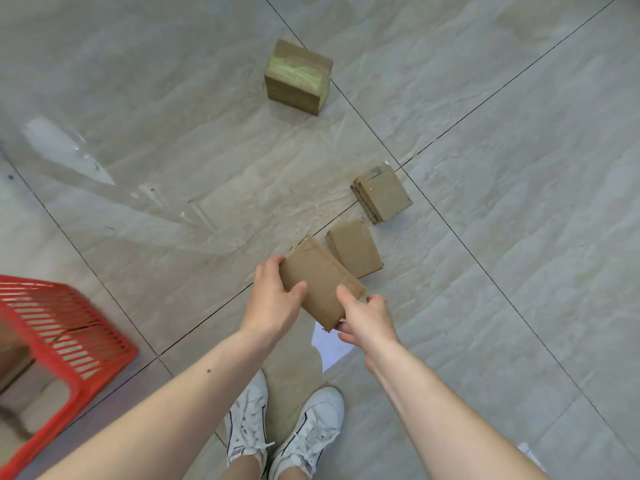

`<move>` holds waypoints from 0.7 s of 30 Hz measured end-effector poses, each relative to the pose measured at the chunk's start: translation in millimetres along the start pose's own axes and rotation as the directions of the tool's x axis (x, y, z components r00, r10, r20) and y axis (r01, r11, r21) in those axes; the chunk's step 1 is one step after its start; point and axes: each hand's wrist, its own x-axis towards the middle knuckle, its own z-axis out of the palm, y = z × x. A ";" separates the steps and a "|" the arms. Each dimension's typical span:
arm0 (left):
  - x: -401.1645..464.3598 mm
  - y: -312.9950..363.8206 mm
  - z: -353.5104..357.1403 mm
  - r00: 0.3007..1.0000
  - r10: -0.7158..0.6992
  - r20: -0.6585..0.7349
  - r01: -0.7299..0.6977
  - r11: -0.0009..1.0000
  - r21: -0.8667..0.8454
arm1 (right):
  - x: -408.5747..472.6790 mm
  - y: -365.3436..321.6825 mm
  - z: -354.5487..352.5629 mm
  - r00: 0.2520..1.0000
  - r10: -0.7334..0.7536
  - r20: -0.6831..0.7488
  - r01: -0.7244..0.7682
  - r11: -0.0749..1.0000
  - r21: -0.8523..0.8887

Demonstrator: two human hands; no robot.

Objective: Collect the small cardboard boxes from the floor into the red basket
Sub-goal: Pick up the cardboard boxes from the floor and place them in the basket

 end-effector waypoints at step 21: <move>-107.3 56.0 -157.5 0.999 0.025 -0.048 -0.041 0.921 -0.387 | -195.7 -95.1 33.2 0.951 -0.265 0.157 0.303 0.895 -0.326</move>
